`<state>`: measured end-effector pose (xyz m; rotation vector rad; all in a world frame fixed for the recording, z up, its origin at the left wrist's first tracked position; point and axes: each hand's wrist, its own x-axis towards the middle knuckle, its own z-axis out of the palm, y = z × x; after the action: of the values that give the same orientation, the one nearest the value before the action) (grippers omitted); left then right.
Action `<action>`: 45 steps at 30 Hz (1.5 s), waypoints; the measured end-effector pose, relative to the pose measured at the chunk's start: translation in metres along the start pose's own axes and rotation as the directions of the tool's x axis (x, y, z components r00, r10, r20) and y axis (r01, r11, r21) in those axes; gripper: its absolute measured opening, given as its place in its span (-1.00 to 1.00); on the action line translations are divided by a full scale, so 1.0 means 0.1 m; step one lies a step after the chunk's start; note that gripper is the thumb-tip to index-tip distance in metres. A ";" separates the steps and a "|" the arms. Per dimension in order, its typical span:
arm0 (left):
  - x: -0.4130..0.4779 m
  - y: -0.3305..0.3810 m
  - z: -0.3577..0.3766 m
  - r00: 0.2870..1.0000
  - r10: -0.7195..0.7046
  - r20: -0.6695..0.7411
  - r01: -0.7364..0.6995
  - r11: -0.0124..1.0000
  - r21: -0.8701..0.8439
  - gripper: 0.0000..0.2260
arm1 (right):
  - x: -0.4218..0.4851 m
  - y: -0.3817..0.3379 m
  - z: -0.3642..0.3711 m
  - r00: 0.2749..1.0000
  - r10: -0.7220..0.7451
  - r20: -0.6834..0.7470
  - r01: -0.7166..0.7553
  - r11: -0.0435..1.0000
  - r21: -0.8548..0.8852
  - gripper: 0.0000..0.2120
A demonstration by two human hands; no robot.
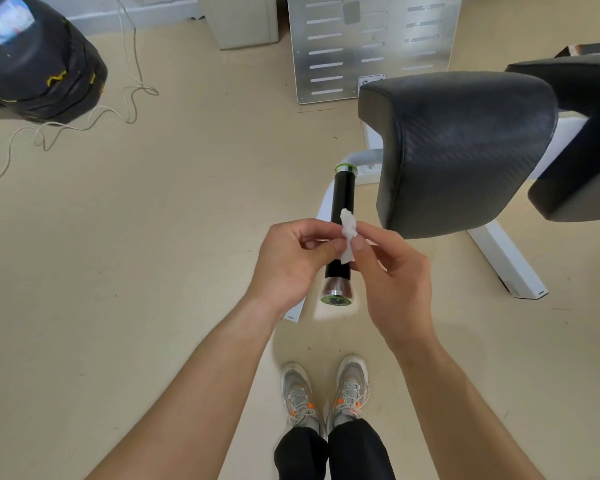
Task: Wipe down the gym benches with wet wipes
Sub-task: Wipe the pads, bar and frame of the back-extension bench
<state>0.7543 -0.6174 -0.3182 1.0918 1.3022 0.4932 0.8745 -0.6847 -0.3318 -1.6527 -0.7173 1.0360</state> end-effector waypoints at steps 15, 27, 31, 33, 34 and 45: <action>0.15 -0.15 -0.11 0.952 -0.105 -0.288 0.112 0.994 0.007 -0.84 | 0.07 0.40 -0.01 0.994 -0.009 -0.105 -0.032 0.923 -0.383 -0.81; 0.32 -0.14 -0.09 0.950 -0.157 -0.269 0.150 0.988 -0.046 -0.84 | 0.07 0.27 0.11 0.940 0.336 -0.055 -0.306 0.904 0.298 -0.76; 0.34 -0.11 -0.11 0.954 -0.145 -0.264 0.140 0.989 -0.038 -0.84 | 0.14 0.27 0.11 0.958 0.235 -0.167 -0.210 0.965 0.156 -0.73; 0.36 -0.11 -0.11 0.955 -0.142 -0.261 0.139 0.990 -0.029 -0.84 | 0.16 0.26 0.12 0.975 0.116 -0.191 -0.122 0.992 -0.019 -0.70; 0.37 -0.11 -0.12 0.956 -0.141 -0.258 0.139 0.990 -0.027 -0.84 | 0.17 0.25 0.13 0.977 0.082 -0.197 -0.100 0.992 -0.080 -0.70; 0.45 -0.17 -0.10 0.964 -0.141 -0.224 0.136 0.990 -0.041 -0.84 | 0.44 0.21 0.26 0.978 0.061 -0.200 -0.117 0.953 -0.278 -0.72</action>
<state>0.7521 -0.5850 -0.3552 0.9353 1.5571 0.5391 0.8705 -0.6428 -0.3674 -2.0228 -0.6960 0.8501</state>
